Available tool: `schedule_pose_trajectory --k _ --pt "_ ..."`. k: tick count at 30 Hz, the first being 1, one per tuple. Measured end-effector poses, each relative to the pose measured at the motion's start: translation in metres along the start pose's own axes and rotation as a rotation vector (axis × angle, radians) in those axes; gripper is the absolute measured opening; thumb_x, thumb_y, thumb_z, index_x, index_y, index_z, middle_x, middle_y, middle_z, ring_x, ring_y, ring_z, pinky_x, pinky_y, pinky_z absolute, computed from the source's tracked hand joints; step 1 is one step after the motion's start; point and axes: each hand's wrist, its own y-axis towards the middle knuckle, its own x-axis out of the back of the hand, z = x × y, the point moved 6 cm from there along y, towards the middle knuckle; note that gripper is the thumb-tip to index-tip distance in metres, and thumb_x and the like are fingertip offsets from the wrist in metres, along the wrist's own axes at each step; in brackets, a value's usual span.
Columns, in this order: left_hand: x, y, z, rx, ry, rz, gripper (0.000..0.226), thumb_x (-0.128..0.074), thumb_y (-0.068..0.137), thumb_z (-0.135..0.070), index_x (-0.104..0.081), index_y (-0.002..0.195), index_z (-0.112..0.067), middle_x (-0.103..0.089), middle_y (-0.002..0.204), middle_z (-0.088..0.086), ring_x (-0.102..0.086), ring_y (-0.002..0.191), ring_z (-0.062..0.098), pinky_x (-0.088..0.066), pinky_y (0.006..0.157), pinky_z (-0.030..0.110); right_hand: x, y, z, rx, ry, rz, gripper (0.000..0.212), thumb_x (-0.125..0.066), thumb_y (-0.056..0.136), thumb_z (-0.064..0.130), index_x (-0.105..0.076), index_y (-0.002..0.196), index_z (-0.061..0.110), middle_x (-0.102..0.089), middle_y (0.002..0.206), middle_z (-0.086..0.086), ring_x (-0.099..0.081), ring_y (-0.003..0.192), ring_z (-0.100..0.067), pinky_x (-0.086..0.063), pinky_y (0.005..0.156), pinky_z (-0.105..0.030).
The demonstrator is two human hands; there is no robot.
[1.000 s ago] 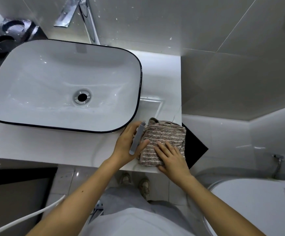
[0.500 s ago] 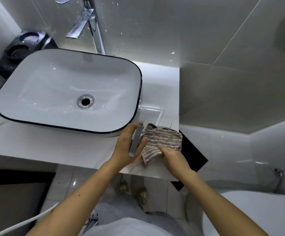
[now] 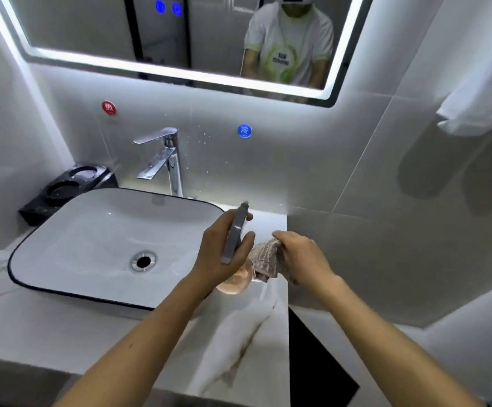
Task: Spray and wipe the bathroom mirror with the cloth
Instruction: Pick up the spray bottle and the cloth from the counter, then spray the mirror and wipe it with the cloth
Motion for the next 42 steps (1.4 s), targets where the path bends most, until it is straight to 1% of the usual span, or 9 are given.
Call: schedule_pose_trajectory --k 5,11,16,21,24,30,34,37,42 --pt "0.024 0.038 -0.028 -0.124 0.063 -0.05 0.029 -0.052 0.079 -0.034 -0.058 0.101 -0.016 -0.066 0.082 0.009 -0.056 0.065 0.018 -0.041 0.061 0.014 0.072 0.033 0.016 -0.002 0.225 -0.269 0.031 -0.051 0.086 0.001 -0.066 0.111 0.009 -0.067 0.11 -0.013 -0.061 0.103 -0.028 -0.044 0.09 -0.034" --pt "0.058 0.064 -0.049 -0.223 0.106 -0.1 0.029 -0.052 0.079 -0.034 -0.058 0.099 -0.015 -0.066 0.08 0.016 -0.057 0.068 0.022 -0.044 0.06 0.021 0.12 0.055 0.053 0.117 0.214 -0.306 0.028 -0.053 0.086 0.004 -0.068 0.109 0.012 -0.069 0.109 -0.006 -0.062 0.102 -0.022 -0.036 0.083 -0.015" --pt "0.095 0.08 -0.065 -0.235 0.175 -0.143 0.026 -0.048 0.079 -0.036 -0.054 0.096 -0.017 -0.059 0.069 -0.001 -0.056 0.066 0.021 -0.041 0.055 0.011 0.141 0.07 0.091 0.251 0.177 -0.311 0.025 -0.055 0.086 0.004 -0.069 0.105 0.01 -0.07 0.103 -0.011 -0.062 0.097 -0.029 -0.043 0.088 -0.031" --pt "0.137 0.098 -0.069 -0.176 0.225 -0.199 0.016 -0.051 0.082 -0.028 -0.053 0.093 -0.017 -0.059 0.074 -0.003 -0.058 0.066 0.016 -0.042 0.059 0.011 0.152 0.086 0.132 0.361 0.189 -0.373 0.024 -0.057 0.085 0.004 -0.069 0.105 0.007 -0.07 0.105 -0.01 -0.063 0.098 -0.026 -0.042 0.091 -0.028" --pt "0.158 0.108 -0.071 -0.143 0.183 -0.227 0.026 -0.051 0.08 -0.026 -0.058 0.096 -0.007 -0.066 0.086 0.014 -0.062 0.078 0.026 -0.051 0.069 0.03 0.156 0.098 0.151 0.363 0.215 -0.401 0.023 -0.058 0.084 0.003 -0.07 0.103 0.006 -0.07 0.104 -0.009 -0.062 0.098 -0.024 -0.04 0.09 -0.025" --pt "0.202 0.137 -0.063 -0.185 0.152 -0.21 0.023 -0.052 0.078 -0.026 -0.059 0.09 -0.008 -0.064 0.082 0.019 -0.059 0.075 0.029 -0.048 0.068 0.04 0.167 0.126 0.191 0.377 0.214 -0.462 0.021 -0.061 0.08 0.001 -0.072 0.097 0.007 -0.072 0.097 -0.009 -0.063 0.092 -0.022 -0.04 0.084 -0.022" --pt "0.226 0.163 -0.057 -0.24 0.149 -0.176 0.02 -0.053 0.077 -0.025 -0.058 0.087 -0.008 -0.061 0.072 0.009 -0.053 0.064 0.016 -0.04 0.06 0.027 0.183 0.145 0.212 0.351 0.191 -0.53 0.019 -0.064 0.079 0.003 -0.073 0.095 0.006 -0.072 0.094 -0.009 -0.063 0.085 -0.016 -0.04 0.08 -0.014" --pt "0.236 0.186 -0.058 -0.303 0.127 -0.123 0.015 -0.054 0.079 -0.021 -0.059 0.087 -0.011 -0.055 0.066 -0.008 -0.051 0.06 0.008 -0.037 0.056 0.016 0.199 0.165 0.218 0.278 0.145 -0.556 0.017 -0.066 0.079 0.01 -0.073 0.095 0.011 -0.073 0.093 -0.005 -0.06 0.08 -0.009 -0.047 0.086 -0.024" --pt "0.241 0.229 -0.065 -0.418 0.08 -0.06 0.026 -0.053 0.077 -0.027 -0.059 0.09 -0.005 -0.063 0.074 0.014 -0.055 0.065 0.021 -0.041 0.058 0.023 0.239 0.195 0.221 0.162 0.054 -0.658 0.013 -0.069 0.077 0.021 -0.074 0.089 0.018 -0.073 0.087 -0.001 -0.064 0.081 -0.016 -0.051 0.08 -0.035"
